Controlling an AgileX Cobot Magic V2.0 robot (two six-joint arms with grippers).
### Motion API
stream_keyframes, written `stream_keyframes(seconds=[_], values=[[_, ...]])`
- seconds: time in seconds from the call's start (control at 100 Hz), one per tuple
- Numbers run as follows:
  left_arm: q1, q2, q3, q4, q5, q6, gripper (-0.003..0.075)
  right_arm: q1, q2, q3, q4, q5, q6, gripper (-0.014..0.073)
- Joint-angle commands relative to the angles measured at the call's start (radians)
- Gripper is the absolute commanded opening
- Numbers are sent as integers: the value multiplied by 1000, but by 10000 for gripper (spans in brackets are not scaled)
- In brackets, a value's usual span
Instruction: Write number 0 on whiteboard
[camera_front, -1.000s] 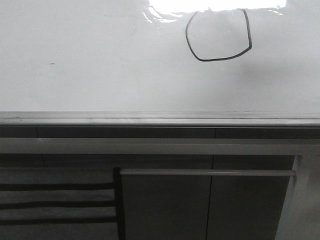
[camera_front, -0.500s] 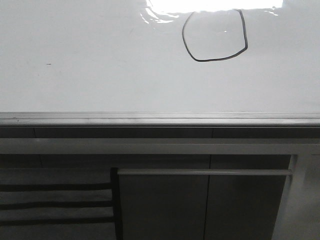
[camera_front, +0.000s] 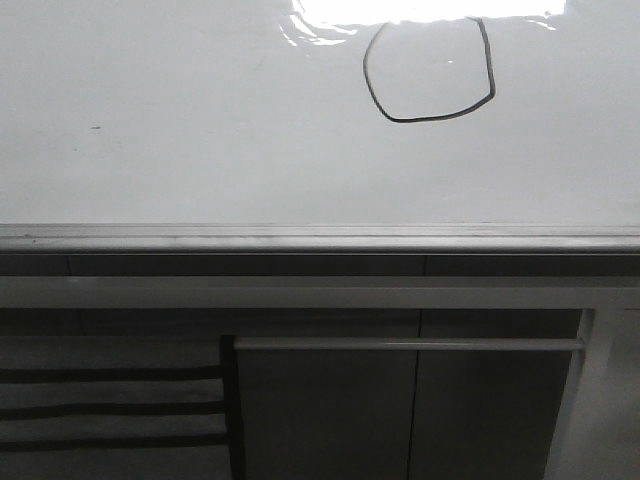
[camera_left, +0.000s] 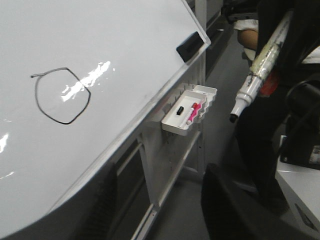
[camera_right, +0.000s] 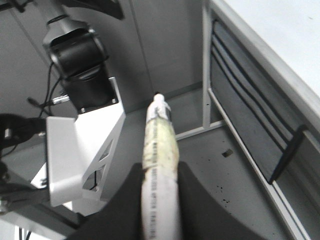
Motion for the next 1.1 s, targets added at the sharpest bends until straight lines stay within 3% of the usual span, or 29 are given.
stream_keyframes(seconds=[0.0, 0.1, 0.27, 0.36, 0.58, 0.8, 1.09], values=[[-23, 66, -81, -120, -76, 147, 372, 32, 30, -26, 24, -52, -33, -47], [-55, 123, -150, -261, -22, 285, 372, 61, 70, -26, -19, -30, -65, -47], [-84, 236, -295, -375, 277, 405, 372, 89, 121, -32, -39, -36, -172, -47], [-84, 300, -358, -405, 362, 457, 372, 102, 143, -57, -39, -49, -244, -48], [-82, 395, -442, -405, 344, 481, 372, 153, 205, -156, -7, -79, -334, -48], [-80, 428, -446, -405, 318, 481, 372, 219, 227, -200, -7, -90, -336, -48], [-80, 428, -446, -359, 257, 441, 368, 221, 227, -200, -6, -39, -336, -48]])
